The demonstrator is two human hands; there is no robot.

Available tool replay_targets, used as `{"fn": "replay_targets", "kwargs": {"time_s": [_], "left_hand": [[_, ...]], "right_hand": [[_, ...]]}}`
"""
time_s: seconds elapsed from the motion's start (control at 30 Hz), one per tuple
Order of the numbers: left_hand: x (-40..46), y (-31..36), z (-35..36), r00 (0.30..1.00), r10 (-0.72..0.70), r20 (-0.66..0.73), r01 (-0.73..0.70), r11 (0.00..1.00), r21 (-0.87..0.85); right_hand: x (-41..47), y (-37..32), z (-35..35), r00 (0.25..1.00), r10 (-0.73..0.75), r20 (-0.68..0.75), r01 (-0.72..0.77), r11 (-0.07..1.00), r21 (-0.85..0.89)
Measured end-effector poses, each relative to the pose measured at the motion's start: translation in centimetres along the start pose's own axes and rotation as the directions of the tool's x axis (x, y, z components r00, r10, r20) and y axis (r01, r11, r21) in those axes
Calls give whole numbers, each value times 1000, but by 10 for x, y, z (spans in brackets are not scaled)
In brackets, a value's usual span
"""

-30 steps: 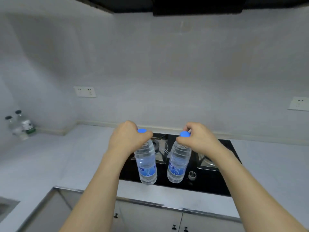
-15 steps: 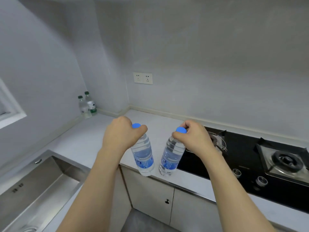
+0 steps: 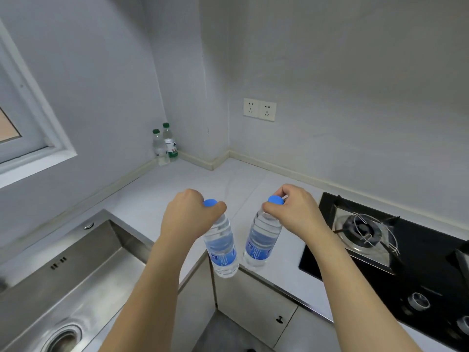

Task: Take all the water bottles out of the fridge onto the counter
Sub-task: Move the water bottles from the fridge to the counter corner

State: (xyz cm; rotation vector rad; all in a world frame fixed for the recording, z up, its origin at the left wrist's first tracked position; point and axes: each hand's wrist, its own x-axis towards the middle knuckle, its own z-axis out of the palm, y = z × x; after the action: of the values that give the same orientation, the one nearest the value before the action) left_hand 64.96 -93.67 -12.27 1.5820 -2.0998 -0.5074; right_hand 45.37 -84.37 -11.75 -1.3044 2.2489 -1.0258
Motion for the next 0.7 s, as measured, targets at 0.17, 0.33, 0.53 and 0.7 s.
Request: {"fn": "replay_targets", "kwargs": {"time_s": [0.17,0.33,0.53,0.7], "left_hand": [[51,-2,18,999,-28,-17,29,998,49],[113,-1,38,996,-84,15,82,994,65],[162,-9,49,985,-172,31,171,985,15],[206,-32,51,972,-231,31,232,973,-3]], "right_hand": [[64,5,20,999,-6,53,5,1000,24],[132,9,37,995,-46,85,42,998,48],[190,7,57,986,-72,153,67,997,37],[236,-10,83,974,-80,210,76,997,27]]}}
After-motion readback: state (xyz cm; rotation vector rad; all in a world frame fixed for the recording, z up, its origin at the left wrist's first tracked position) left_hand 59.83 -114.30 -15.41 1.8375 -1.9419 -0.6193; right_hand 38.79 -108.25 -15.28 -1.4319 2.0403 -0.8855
